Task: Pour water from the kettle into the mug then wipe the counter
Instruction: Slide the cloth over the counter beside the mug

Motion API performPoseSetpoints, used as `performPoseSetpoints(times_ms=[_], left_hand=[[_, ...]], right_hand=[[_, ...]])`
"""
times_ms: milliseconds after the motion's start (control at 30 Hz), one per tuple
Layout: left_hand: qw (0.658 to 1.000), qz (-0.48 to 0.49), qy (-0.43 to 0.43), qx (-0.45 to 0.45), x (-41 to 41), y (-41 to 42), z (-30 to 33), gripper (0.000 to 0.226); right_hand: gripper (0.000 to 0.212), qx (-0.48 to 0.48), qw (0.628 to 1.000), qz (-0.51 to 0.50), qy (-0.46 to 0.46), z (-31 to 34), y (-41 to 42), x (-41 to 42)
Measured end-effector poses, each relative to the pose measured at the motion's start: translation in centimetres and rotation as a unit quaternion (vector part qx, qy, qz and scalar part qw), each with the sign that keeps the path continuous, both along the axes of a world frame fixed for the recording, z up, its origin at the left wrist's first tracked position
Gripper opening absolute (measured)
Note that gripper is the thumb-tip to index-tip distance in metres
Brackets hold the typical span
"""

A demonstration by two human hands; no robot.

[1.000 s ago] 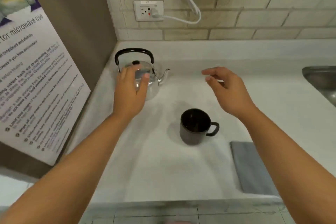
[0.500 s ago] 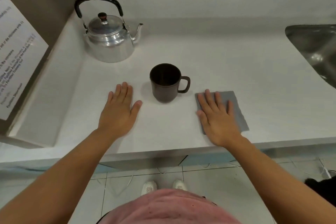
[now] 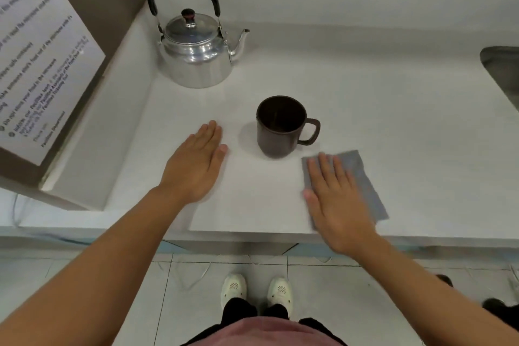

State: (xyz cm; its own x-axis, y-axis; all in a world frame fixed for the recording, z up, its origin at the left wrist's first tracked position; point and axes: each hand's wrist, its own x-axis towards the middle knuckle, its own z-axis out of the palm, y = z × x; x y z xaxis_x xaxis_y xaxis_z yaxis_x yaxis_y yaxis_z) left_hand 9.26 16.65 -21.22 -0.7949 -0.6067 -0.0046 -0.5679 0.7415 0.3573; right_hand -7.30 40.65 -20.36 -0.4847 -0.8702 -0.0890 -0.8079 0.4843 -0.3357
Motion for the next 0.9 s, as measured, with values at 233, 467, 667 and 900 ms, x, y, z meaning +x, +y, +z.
performPoseSetpoints(times_ms=[233, 467, 667, 900], left_hand=[[0.953, 0.104, 0.216, 0.184, 2.9, -0.8, 1.2, 0.051], [0.973, 0.134, 0.161, 0.093, 2.7, -1.6, 0.5, 0.052], [0.987, 0.096, 0.125, 0.034, 2.6, -2.3, -0.3, 0.046], [0.998, 0.047, -0.019, -0.047, 2.3, -2.1, -0.6, 0.058]], right_hand=[[0.057, -0.031, 0.972, 0.232, -0.020, 0.3, -9.9, 11.6], [0.057, 0.034, 0.999, 0.005, -0.022, 0.3, -24.1, 6.9], [0.058, 0.005, 0.999, 0.039, -0.003, -0.4, -20.4, 9.3], [0.057, 0.003, 0.996, 0.083, 0.020, -0.2, -5.4, 9.0]])
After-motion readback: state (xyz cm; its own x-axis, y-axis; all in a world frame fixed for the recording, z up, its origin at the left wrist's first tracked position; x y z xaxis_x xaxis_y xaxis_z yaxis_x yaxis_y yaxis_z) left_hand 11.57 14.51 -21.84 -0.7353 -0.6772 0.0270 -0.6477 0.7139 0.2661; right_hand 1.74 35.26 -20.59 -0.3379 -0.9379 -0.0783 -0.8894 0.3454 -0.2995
